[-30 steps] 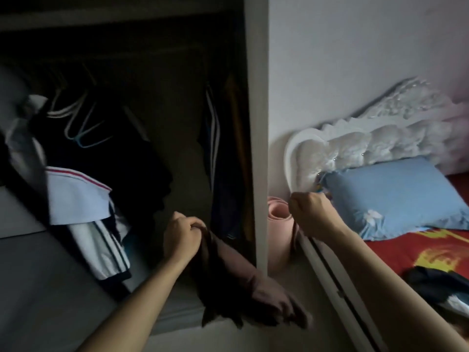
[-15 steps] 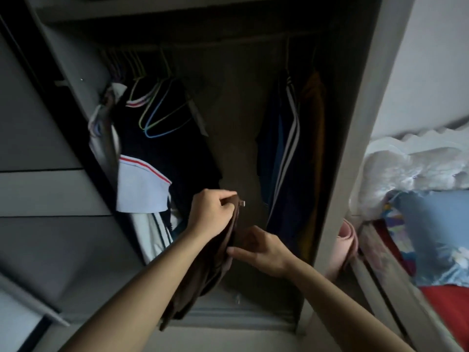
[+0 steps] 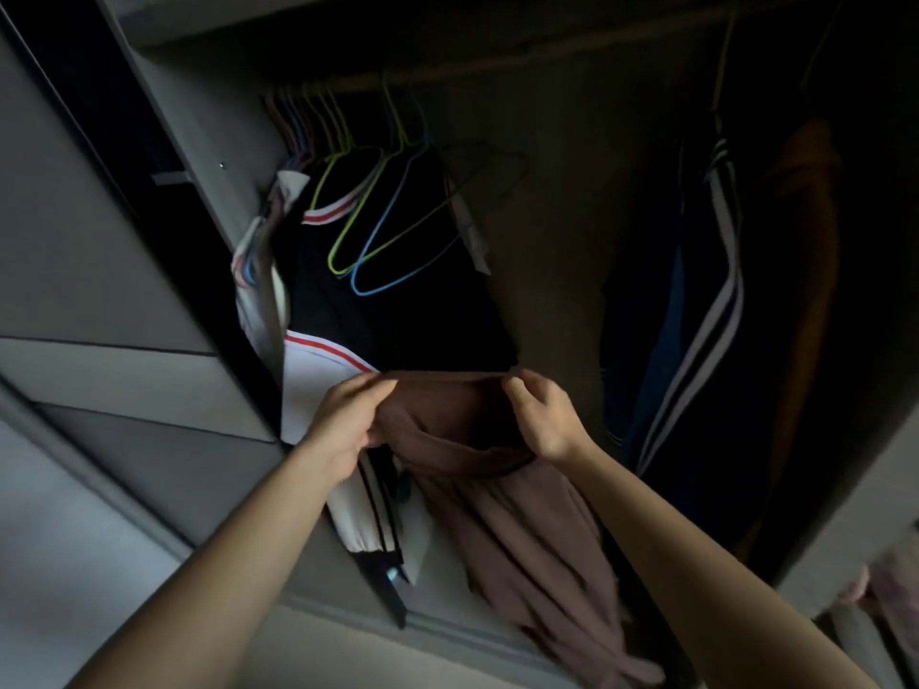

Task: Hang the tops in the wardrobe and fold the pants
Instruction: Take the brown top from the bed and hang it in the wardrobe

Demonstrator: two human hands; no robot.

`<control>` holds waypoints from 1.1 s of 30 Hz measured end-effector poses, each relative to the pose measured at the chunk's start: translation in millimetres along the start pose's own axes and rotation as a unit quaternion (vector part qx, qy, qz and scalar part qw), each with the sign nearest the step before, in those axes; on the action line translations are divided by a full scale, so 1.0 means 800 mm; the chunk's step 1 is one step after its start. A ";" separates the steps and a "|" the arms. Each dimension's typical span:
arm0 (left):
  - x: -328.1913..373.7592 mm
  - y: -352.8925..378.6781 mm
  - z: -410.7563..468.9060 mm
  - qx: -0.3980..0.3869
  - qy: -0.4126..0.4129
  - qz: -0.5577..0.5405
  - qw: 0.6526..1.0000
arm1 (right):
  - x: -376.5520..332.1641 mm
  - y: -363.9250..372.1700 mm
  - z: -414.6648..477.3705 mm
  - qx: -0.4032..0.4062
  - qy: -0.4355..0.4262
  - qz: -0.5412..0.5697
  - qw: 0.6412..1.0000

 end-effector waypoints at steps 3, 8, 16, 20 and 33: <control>0.026 -0.013 0.022 0.078 0.103 0.062 0.990 | -0.004 0.025 0.038 -0.041 0.010 -0.020 0.999; 0.081 -0.060 0.048 0.197 0.254 0.185 0.929 | -0.023 0.063 0.098 -0.124 0.017 -0.049 0.991; 0.109 -0.085 0.108 0.127 0.301 0.169 0.930 | -0.131 0.094 0.227 -0.020 0.011 0.112 0.993; 0.109 -0.097 0.130 0.077 0.328 0.176 0.925 | -0.170 0.115 0.267 0.040 0.026 0.101 0.994; 0.107 -0.081 0.183 -0.070 0.394 0.119 0.909 | -0.194 0.072 0.208 0.340 0.006 -0.048 0.939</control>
Point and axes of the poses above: each hand's wrist, its own z-axis towards the middle knuckle, its own y-axis out of the palm, x = y × z, the point moved 10 cm from there along z, towards the middle knuckle, and after that the axes turned 1 degree about -z, right-handed, at the moved point
